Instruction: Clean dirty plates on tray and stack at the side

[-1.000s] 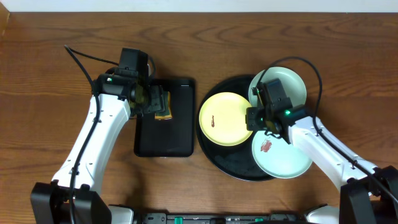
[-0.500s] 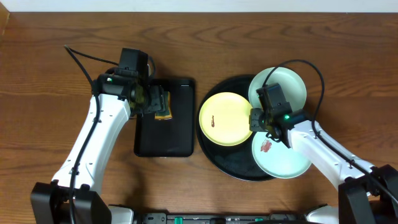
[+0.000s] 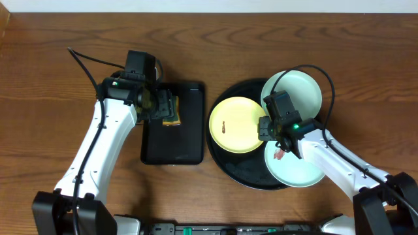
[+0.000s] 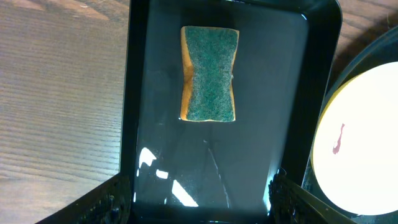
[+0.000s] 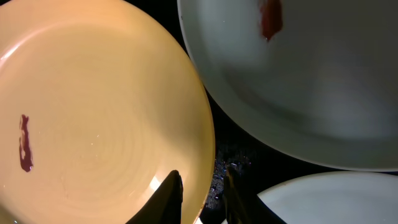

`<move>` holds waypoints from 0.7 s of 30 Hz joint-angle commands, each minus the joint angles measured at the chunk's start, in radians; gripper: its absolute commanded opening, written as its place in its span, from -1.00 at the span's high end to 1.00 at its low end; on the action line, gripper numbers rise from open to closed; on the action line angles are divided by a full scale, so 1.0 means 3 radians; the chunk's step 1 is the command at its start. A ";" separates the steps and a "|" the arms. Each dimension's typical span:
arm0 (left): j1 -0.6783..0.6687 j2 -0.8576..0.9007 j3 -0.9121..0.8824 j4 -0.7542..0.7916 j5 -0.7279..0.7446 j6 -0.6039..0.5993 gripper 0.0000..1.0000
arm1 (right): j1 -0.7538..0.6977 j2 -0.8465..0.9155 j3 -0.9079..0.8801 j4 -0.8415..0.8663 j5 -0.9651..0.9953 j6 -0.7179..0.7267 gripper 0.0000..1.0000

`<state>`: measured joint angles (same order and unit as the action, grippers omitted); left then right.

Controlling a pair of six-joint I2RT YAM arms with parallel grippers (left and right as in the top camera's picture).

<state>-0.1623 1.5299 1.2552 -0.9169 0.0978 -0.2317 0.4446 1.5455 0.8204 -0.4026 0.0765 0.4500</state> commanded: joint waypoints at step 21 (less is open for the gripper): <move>-0.0009 0.0006 -0.0011 -0.0013 -0.0045 0.0017 -0.45 | 0.0023 0.0244 -0.0017 0.0081 0.0020 0.0100 0.76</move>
<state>-0.1623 1.5299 1.2552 -0.9165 0.0978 -0.2317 0.4446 1.6211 0.8204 -0.3805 0.0788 0.4721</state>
